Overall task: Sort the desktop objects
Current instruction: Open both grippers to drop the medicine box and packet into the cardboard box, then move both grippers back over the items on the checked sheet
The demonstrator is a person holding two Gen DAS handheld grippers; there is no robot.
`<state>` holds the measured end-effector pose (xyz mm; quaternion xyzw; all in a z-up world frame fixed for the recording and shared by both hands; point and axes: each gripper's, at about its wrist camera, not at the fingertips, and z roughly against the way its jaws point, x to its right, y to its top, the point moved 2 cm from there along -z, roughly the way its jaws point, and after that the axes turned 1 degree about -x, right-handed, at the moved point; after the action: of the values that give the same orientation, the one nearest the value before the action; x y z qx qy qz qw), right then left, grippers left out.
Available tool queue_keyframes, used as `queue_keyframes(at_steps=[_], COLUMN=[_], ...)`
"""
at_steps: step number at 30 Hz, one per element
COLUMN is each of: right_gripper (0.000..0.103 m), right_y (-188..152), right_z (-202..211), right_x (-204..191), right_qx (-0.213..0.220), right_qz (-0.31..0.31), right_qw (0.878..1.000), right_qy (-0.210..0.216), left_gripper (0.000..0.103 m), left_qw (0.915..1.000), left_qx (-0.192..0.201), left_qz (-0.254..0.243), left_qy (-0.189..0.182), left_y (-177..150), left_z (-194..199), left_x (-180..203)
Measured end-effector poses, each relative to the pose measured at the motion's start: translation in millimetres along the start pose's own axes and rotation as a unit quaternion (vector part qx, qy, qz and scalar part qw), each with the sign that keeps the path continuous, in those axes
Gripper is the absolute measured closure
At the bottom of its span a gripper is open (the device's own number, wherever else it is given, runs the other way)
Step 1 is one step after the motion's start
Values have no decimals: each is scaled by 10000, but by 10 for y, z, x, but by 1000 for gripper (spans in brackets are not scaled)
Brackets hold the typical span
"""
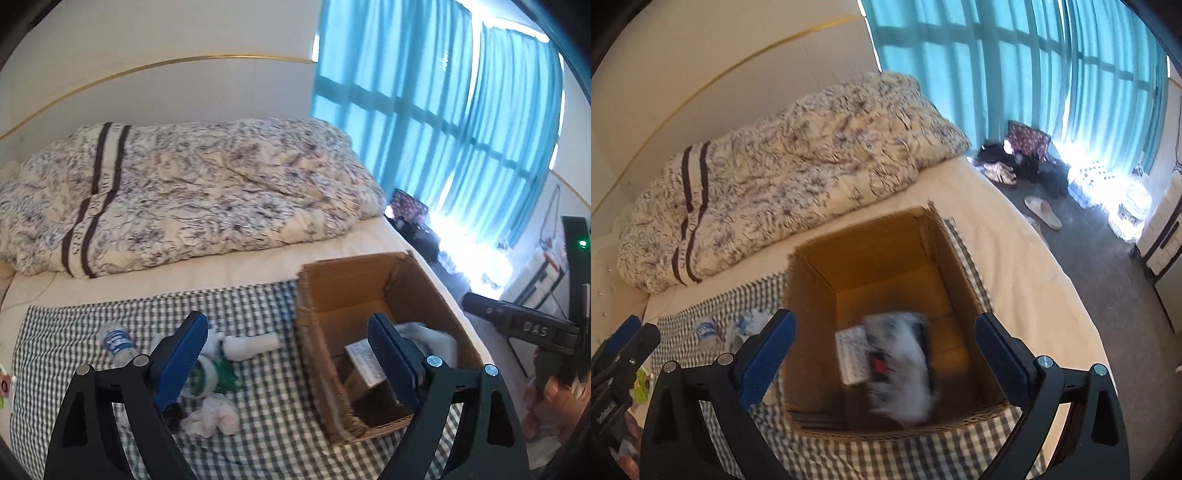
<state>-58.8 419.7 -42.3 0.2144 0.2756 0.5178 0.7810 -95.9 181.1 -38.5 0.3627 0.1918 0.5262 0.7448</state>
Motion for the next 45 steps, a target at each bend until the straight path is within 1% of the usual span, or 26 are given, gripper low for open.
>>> queue_keyframes(at_steps=[3,6,9,12,14,18,22,29,35,41,45], right_gripper=[5,5,5,5,5,5,5,5,5,5,5], right_y=[-11,-24,-60,-114,-156,-231,-330,-493,-596,-652,-713], right_z=[79,141,197,252,292,375,428,381,312,88,-114], right_x=[-174,-393,-639,-833,-973,-1238,-1512,-1884,-2140,-2319,-2389], right_qx=[198,413,627,786,903,1125,1293,1321,1458,1274,1086], right_qz=[72,214,401,617,760,1044,1337,1636,1994,2073,2160], right_qw=[9997,9986,9962,9935,9910,9856,9799,9741,9648,9653,9655], right_qy=[106,256,452,552,628,707,721,830,907,945,969], left_gripper=[10,8,7,7,4,0,0,0,0,0,0], left_qw=[9998,9989,9979,9963,9947,9914,9896,9882,9853,9809,9806], left_qx=[90,219,303,416,522,741,817,725,667,527,362], left_qz=[135,242,289,324,343,376,384,492,743,851,847], left_qy=[133,343,497,672,813,1010,1123,1256,1385,1666,1730], left_y=[-15,-43,-67,-108,-134,-206,-256,-350,-436,-503,-596], left_z=[87,191,286,386,469,640,735,721,710,628,507], left_x=[-241,-470,-655,-807,-896,-1072,-1255,-1547,-1886,-2178,-2319])
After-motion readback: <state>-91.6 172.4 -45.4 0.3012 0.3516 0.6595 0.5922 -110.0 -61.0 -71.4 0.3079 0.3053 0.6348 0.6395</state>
